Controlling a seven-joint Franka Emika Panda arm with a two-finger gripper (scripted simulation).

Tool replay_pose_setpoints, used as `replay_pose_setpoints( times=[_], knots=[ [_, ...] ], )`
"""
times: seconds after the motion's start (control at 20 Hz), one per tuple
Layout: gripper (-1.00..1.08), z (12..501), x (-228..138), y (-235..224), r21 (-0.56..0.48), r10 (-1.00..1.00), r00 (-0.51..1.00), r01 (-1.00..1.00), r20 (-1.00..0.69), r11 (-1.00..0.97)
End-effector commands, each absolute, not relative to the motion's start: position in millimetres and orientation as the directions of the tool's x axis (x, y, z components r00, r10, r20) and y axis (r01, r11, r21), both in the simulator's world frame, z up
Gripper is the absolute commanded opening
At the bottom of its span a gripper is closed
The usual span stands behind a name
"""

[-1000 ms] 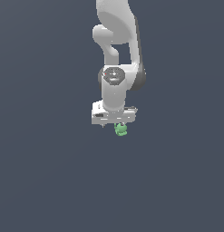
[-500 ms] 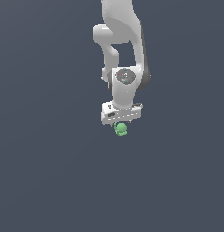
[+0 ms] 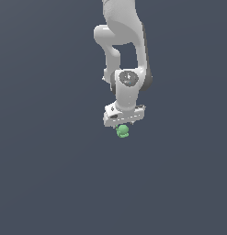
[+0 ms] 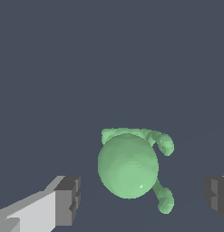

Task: Pick up the object and move it to a goal position.

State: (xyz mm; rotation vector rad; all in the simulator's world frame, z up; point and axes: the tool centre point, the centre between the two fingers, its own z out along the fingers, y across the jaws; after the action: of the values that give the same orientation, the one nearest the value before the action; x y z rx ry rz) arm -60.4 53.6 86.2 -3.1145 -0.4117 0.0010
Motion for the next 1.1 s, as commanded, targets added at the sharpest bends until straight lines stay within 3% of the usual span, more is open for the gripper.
replay_pose_setpoints(
  times=[0.0, 0.6, 0.65, 1.05],
  knots=[
    [1.0, 79, -61, 53, 0.0, 0.26, 0.966, 0.26, -0.001, -0.966],
    [1.0, 40, -62, 54, 0.0, 0.264, 0.965, 0.264, 0.0, -0.965],
    [-1.0, 40, -62, 54, 0.0, 0.264, 0.965, 0.264, 0.0, -0.965],
    [-1.0, 40, -62, 54, 0.0, 0.264, 0.965, 0.264, 0.0, -0.965]
  ],
)
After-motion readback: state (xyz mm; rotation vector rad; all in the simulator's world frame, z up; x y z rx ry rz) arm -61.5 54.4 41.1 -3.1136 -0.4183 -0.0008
